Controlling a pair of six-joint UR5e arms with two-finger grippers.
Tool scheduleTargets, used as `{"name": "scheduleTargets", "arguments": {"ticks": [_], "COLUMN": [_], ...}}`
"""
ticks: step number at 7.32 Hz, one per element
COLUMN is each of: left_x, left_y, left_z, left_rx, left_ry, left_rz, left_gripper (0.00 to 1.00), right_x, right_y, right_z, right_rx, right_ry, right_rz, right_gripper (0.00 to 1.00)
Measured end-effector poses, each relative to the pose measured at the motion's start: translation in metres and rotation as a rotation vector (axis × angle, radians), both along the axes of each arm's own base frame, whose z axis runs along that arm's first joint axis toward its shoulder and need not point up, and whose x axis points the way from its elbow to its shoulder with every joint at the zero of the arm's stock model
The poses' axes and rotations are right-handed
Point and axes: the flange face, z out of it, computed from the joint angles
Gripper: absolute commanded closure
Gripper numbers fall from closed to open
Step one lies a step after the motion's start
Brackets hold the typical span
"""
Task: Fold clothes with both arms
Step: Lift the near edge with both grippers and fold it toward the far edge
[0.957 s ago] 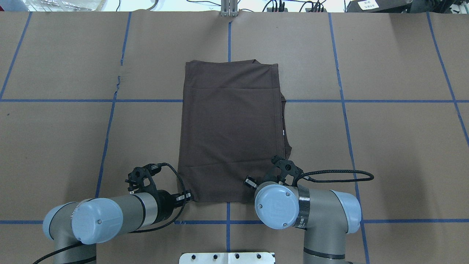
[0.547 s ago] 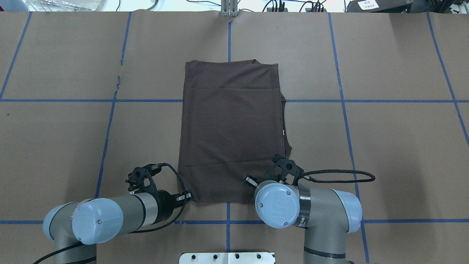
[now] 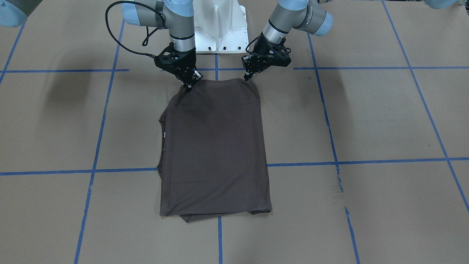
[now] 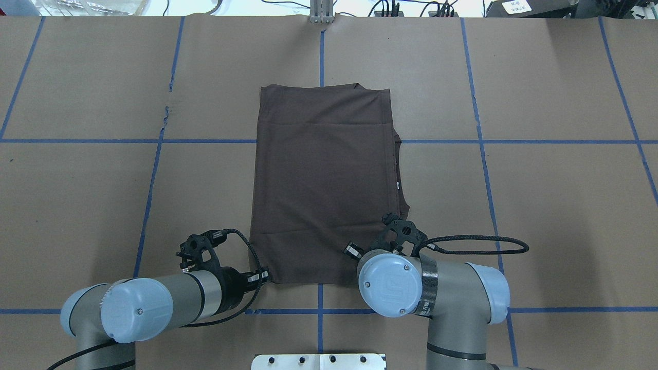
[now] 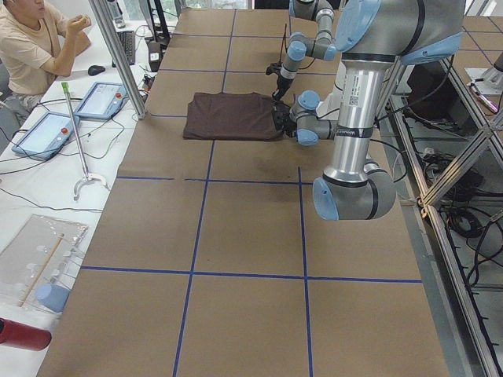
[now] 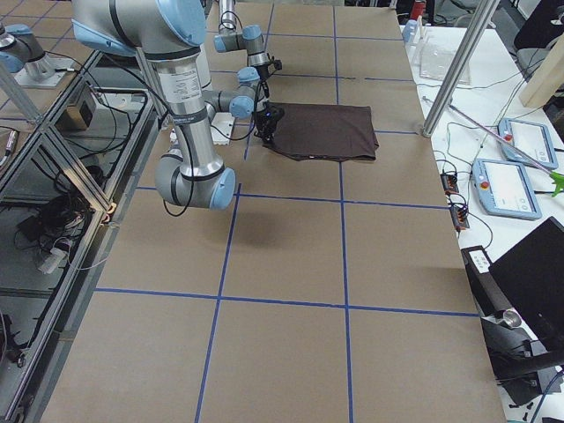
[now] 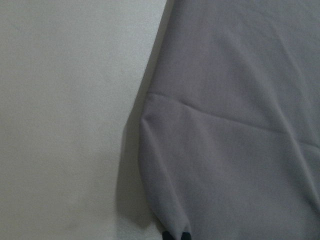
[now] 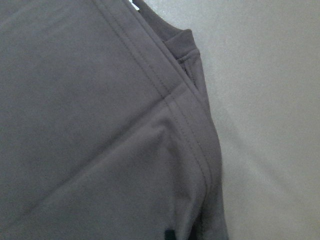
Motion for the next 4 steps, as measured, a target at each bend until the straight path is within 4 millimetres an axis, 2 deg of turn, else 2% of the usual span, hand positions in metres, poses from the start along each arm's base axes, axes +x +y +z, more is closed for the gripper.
{"name": "scheduleTargets", "arguments": {"ticks": [1,2,4], "left_x": [-0.01,-0.029,-0.09], "left_y": [0.0,0.003,0.017], "left_z": [-0.011,-0.034,-0.098], "left_rx": [0.004,0.001,-0.009], "left_ry": [0.009,0.013,0.005], "left_rz": [0.007,0.023,0.043], "left_gripper": [1.0,1.0,1.0], "right_x": [0.012,0.031,0.078], "right_y": [0.001,0.005,0.032], "right_z": [-0.013,-0.028,-0.065], "right_rx": [0.006,0.014,0.017], "right_ry": [-0.029,-0.07,-0.145], "right_rz": [0.002,0.002,-0.024], "right_gripper": [1.0,1.0,1.0]}}
